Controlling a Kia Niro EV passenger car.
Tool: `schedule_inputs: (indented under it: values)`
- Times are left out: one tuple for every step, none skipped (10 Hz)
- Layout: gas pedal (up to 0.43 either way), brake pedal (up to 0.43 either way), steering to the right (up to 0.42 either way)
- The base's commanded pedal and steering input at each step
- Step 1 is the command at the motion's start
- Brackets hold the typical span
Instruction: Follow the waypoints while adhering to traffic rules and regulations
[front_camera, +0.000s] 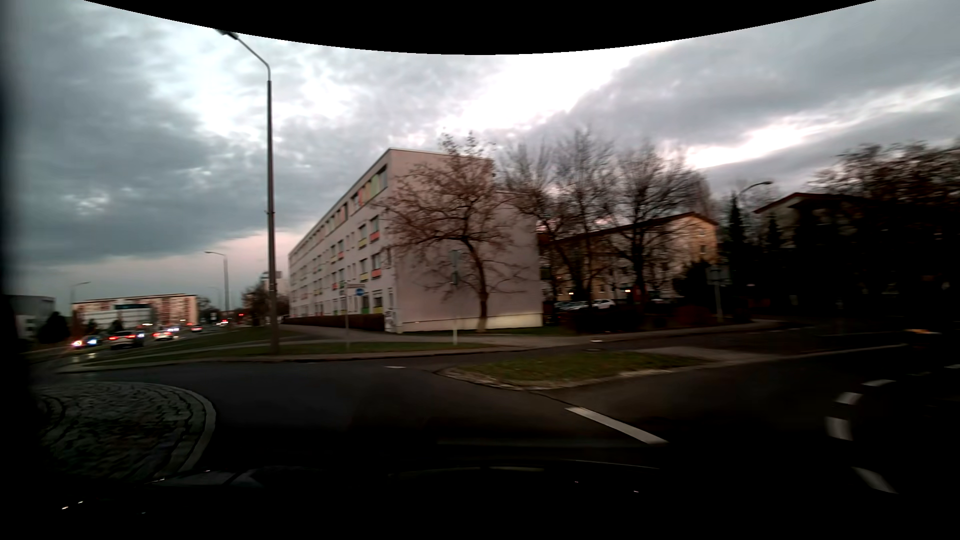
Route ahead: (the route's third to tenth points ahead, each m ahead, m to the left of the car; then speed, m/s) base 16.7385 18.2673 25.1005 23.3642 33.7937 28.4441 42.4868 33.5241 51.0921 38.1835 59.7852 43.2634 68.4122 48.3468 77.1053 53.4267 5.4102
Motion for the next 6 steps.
schedule_inputs:
  values:
    - [0.087,0.000,-0.297]
    - [0.087,0.000,-0.299]
    - [0.087,0.000,-0.299]
    - [0.087,0.000,-0.302]
    - [0.098,0.000,-0.303]
    - [0.098,0.000,-0.302]
